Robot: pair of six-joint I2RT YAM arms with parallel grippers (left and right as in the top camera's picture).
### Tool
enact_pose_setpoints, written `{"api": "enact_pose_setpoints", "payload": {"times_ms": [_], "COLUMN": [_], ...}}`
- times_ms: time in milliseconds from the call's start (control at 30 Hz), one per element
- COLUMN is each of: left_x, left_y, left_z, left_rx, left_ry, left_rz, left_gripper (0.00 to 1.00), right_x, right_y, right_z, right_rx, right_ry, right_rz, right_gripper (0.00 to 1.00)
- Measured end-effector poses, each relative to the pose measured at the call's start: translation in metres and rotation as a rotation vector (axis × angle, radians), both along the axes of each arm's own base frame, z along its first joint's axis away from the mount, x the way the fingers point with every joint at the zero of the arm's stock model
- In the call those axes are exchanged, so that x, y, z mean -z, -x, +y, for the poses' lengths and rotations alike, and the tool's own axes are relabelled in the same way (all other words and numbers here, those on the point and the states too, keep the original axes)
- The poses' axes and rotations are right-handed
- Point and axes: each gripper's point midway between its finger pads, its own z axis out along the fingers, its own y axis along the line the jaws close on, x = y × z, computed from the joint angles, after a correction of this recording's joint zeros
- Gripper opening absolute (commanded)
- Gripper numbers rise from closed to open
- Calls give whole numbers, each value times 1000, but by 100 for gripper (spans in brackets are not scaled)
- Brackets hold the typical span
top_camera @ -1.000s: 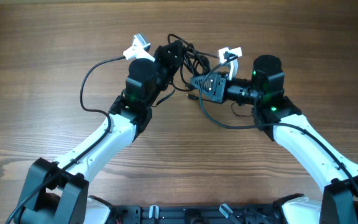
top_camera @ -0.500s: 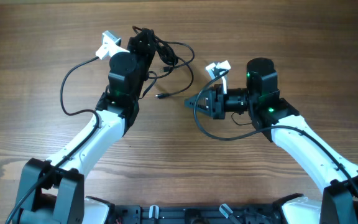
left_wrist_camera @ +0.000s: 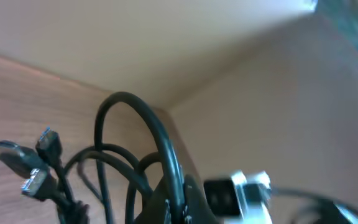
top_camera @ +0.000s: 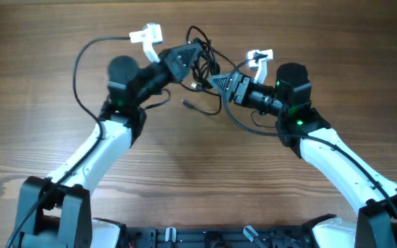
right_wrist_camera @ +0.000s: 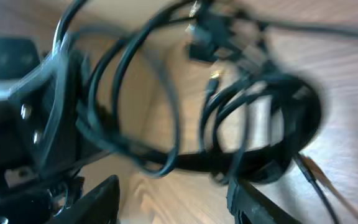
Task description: Untangle cables
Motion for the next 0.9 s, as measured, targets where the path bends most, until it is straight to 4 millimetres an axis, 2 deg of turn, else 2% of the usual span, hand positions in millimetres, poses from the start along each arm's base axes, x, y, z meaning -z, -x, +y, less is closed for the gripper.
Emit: {"api": "enact_pose_setpoints", "payload": {"times_ms": [133, 200, 300, 367, 433, 567, 633, 667, 767, 900], "left_x": [-7, -11, -11, -10, -10, -9, -9, -9, -9, -9], "left_y": [12, 29, 56, 66, 76, 84, 84, 84, 85, 91], "left_z": [36, 46, 37, 32, 25, 18, 17, 17, 17, 8], "left_rx": [143, 255, 417, 480, 533, 576, 577, 577, 578, 606], "left_ry": [-25, -40, -58, -64, -73, -84, -87, -88, -92, -107], "left_rz": [-81, -135, -183, -201, -229, -269, -277, -279, -289, -346], "left_gripper": [4, 4, 4, 4, 4, 4, 4, 4, 4, 4], "right_x": [-2, -9, -10, -12, -24, -31, -32, -32, -32, -32], "right_y": [-10, -12, -12, -12, -11, -3, 1, 2, 5, 11], "right_z": [-11, -10, -10, -9, -6, 0, 3, 3, 6, 15], "right_rx": [49, 59, 96, 122, 108, 61, 37, 29, 17, -8], "right_ry": [-2, -35, -123, -195, -271, -334, -339, -344, -347, -346], "right_rz": [-11, -9, 117, 215, 247, 315, 331, 340, 351, 360], "right_gripper": [58, 57, 47, 46, 46, 45, 34, 33, 34, 46]}}
